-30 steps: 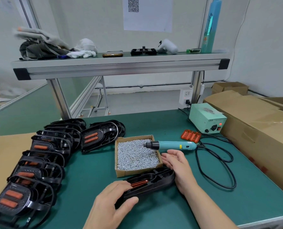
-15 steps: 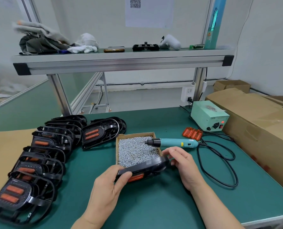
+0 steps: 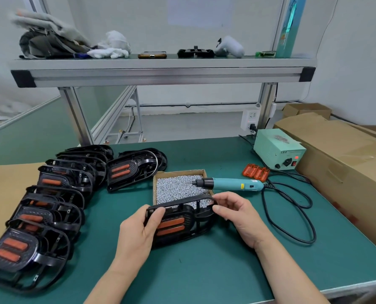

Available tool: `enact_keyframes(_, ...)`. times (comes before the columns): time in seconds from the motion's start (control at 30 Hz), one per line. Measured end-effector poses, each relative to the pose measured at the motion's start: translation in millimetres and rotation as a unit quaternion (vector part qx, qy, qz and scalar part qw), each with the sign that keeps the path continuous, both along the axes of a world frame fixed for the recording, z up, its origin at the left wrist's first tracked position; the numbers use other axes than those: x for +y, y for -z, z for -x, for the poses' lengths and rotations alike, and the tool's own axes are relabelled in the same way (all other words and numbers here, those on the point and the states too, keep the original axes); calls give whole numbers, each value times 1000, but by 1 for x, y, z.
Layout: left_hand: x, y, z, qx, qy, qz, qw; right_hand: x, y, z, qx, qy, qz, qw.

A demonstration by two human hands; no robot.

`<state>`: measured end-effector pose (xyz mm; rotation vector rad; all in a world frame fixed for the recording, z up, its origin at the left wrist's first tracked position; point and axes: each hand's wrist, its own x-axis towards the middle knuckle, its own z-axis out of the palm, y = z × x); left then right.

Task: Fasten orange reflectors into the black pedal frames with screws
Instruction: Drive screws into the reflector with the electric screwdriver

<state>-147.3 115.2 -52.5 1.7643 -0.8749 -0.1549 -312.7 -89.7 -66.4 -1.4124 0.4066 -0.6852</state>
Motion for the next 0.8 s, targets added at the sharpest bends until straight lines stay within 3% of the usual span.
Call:
enact_keyframes(0.2, 17, 12, 3, 34, 18, -22, 999, 0, 2, -1, 19, 24, -1, 1000)
enact_keyframes(0.47, 33, 24, -2, -12, -3, -84, 996, 2, 1, -2, 45, 52, 14, 998)
enact_keyframes(0.8, 31, 25, -4, 24, -11, -39, 999, 14, -3, -9, 49, 93, 50, 993)
